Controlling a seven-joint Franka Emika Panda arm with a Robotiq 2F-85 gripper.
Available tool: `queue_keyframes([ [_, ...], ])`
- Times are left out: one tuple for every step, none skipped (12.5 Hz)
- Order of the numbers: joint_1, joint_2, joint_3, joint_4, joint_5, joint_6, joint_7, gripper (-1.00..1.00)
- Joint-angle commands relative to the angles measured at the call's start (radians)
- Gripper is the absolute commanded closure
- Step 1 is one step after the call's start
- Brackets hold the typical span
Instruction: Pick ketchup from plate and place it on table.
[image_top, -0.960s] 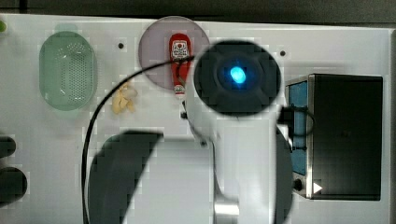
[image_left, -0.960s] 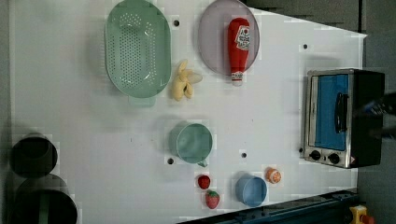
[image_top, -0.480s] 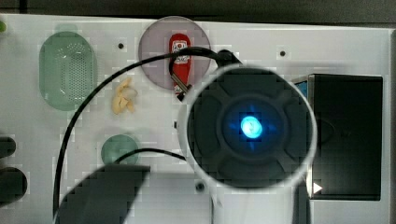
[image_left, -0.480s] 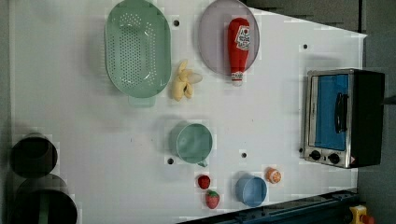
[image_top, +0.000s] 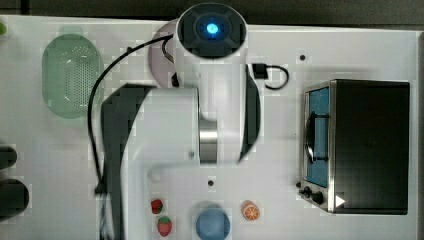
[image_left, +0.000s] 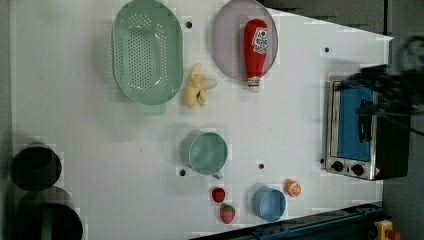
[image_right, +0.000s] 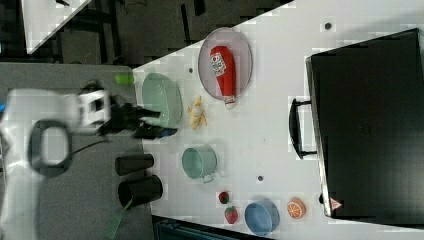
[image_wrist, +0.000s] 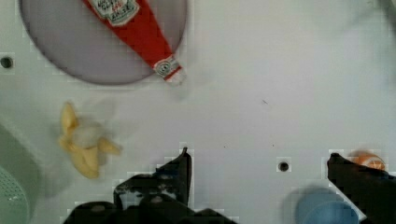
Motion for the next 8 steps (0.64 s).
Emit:
queue_keyframes([
  [0.018,0.068,0.007,-0.023,-0.004,0.080,-0.196,-1.00],
  [0.021,0.108,0.009,-0.022,-0.005,0.122,-0.257,-1.00],
  [0.025,0.146,0.009,-0.021,-0.008,0.165,-0.306,-1.00],
  [0.030,0.184,0.009,-0.020,-0.014,0.212,-0.345,-1.00],
  [0.037,0.223,0.009,-0.019,-0.027,0.259,-0.372,-1.00],
  [0.045,0.261,0.010,-0.017,-0.046,0.310,-0.385,-1.00],
  [0.053,0.299,0.010,-0.009,-0.072,0.367,-0.387,-1.00],
  [0.062,0.336,0.009,0.003,-0.113,0.414,-0.388,-1.00],
])
